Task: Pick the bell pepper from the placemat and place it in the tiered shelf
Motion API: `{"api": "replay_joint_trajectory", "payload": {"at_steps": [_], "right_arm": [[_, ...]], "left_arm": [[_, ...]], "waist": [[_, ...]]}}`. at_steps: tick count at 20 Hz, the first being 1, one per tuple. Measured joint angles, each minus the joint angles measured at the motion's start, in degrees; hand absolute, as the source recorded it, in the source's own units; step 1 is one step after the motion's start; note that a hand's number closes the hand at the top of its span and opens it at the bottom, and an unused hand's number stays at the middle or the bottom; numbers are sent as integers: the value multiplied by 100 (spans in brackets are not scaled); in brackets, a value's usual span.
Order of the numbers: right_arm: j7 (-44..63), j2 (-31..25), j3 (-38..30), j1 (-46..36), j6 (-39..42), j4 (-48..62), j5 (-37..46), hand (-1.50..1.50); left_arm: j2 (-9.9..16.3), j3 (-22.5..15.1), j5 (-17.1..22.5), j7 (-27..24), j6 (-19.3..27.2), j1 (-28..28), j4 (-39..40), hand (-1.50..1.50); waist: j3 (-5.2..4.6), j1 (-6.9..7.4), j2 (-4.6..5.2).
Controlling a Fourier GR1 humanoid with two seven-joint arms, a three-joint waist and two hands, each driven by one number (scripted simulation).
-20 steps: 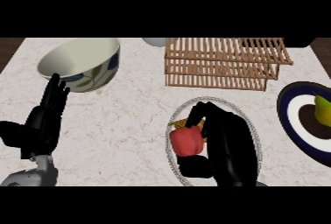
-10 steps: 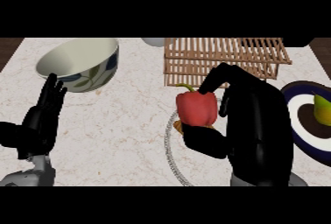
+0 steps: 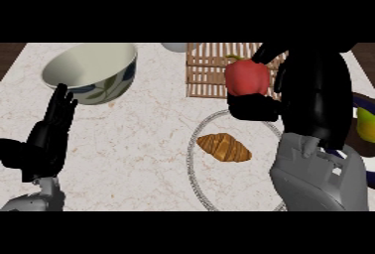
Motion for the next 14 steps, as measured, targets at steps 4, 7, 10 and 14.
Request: {"api": "replay_joint_trajectory", "payload": {"at_steps": [4,7,10,14], "right_arm": [[-344,-52,-450,-76,-345,632,-14,150],[-640,-107,-739,-107,-728,1119,-44,150],[-1021,-199,-993,-215,-1180,1667,-96,150],[-1582,-321,-1296,-319,-1834,2432,-211,150]], "left_arm": [[4,20,31,-72,-70,51,11,0],[29,90,78,-137,-119,-13,94,0],[14,86,49,-85,-102,-38,80,0],[39,128,64,-92,-149,-5,59,0]], "waist": [[1,14,7],[6,15,10],[5,20,12],[5,29,16]]}}
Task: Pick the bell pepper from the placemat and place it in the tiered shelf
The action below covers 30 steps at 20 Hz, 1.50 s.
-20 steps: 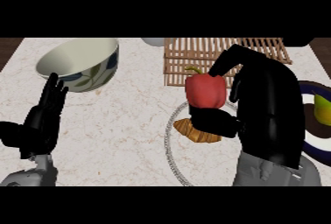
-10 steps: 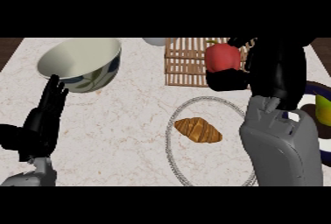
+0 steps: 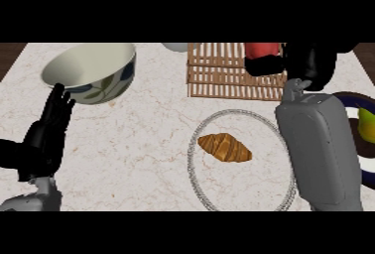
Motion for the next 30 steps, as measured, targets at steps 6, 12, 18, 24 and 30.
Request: {"api": "replay_joint_trajectory", "payload": {"at_steps": [6,12,18,24,30], "right_arm": [[-481,-100,-204,-369,-481,1099,-89,150],[-918,-77,-747,-685,-1183,2007,-615,-150],[-1427,-141,-951,-1007,-1350,2755,-1100,-150],[-1992,-207,-1102,-1079,-1475,2740,-1628,-150],[-1807,-357,-1262,-1047,-1521,1972,-1968,-150]], "left_arm": [[-77,-62,-48,86,22,-32,-47,0],[-23,37,37,38,-72,-25,12,0],[-14,50,37,115,-108,8,-77,0],[-98,43,-39,-89,-55,35,35,0],[-63,89,-21,-22,-80,31,7,0]], "waist": [[-3,5,2],[1,27,10],[-2,20,6],[3,-6,-4],[1,-53,-25]]}}
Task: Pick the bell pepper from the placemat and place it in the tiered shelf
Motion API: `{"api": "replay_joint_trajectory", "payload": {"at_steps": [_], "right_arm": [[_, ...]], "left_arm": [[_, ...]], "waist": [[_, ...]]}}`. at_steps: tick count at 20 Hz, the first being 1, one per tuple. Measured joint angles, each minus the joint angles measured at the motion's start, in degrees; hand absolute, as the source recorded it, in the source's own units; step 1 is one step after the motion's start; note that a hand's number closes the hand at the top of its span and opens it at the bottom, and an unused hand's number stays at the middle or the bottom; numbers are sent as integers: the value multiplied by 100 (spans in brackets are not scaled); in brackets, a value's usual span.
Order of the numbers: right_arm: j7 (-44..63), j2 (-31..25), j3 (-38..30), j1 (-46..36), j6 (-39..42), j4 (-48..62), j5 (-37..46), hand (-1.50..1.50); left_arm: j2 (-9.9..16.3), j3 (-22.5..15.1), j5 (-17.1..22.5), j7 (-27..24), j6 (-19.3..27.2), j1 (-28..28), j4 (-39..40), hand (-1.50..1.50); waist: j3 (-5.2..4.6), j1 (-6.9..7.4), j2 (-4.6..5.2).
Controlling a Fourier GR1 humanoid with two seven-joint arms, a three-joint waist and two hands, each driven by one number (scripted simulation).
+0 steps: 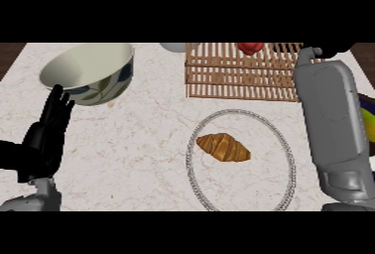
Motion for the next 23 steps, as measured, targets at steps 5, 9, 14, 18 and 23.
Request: {"api": "replay_joint_trajectory", "payload": {"at_steps": [5,9,14,18,23], "right_arm": [[770,-351,-157,258,163,-920,6,-150],[1255,-638,-388,967,559,-1951,-231,-150],[1716,-1128,-828,1819,1326,-3272,-865,-150],[1785,-1365,-1335,2612,1862,-4179,-1633,-150],[1625,-1670,-1851,3194,2295,-4553,-2464,-150]], "left_arm": [[9,30,4,74,5,68,-75,0],[-35,-9,-65,181,88,41,-137,0],[-22,12,-82,208,93,57,-172,0],[-50,24,-67,142,89,45,-118,0],[-105,-55,-124,235,118,20,-218,0]], "waist": [[-5,-53,-20],[-4,-126,-35],[-4,-133,-29],[-3,-118,-22],[-1,-62,-6]]}}
